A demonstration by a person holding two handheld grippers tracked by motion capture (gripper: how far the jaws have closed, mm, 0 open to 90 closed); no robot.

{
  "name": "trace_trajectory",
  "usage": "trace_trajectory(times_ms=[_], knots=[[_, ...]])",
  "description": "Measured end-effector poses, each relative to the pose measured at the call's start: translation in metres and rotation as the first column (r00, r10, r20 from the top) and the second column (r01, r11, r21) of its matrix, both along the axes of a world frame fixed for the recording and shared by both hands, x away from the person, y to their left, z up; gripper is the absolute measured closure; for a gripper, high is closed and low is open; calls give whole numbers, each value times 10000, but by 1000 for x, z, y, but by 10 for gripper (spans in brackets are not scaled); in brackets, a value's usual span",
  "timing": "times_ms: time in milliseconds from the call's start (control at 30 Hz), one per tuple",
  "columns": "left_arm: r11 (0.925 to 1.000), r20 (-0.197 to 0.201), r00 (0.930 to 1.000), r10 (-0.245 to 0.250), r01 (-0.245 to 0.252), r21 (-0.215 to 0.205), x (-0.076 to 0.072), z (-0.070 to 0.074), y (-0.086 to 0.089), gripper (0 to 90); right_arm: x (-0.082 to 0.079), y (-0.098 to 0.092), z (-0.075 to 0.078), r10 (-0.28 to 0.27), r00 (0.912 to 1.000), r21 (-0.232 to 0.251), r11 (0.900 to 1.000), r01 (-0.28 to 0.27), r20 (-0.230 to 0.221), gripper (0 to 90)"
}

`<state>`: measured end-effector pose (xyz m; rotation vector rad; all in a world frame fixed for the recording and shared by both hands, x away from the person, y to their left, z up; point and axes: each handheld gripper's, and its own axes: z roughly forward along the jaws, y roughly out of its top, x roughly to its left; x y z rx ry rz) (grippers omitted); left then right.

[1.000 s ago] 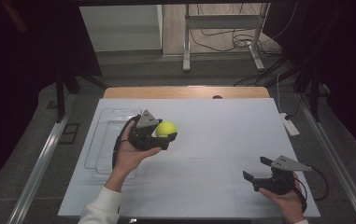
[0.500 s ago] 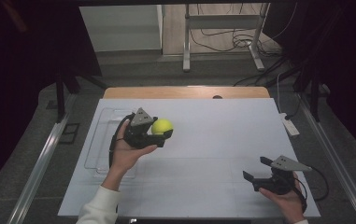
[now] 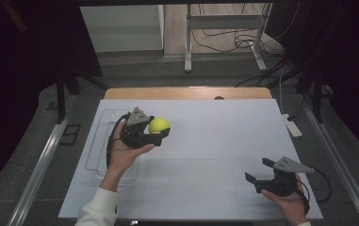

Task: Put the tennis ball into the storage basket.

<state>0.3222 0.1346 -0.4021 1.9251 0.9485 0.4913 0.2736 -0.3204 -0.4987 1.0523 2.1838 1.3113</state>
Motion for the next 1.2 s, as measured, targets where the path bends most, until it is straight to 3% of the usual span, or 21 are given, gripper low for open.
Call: trace_trajectory(times_ms=[633,1200], knots=[[9982,246,9981,560,-554,-209,3,-1,12,276,0,0,0,-40,10000,-25,10000,40,-9,74],[9929,186,9938,1100,-1090,-475,9,-4,31,275,0,0,0,-41,10000,16,10000,41,-11,74]])
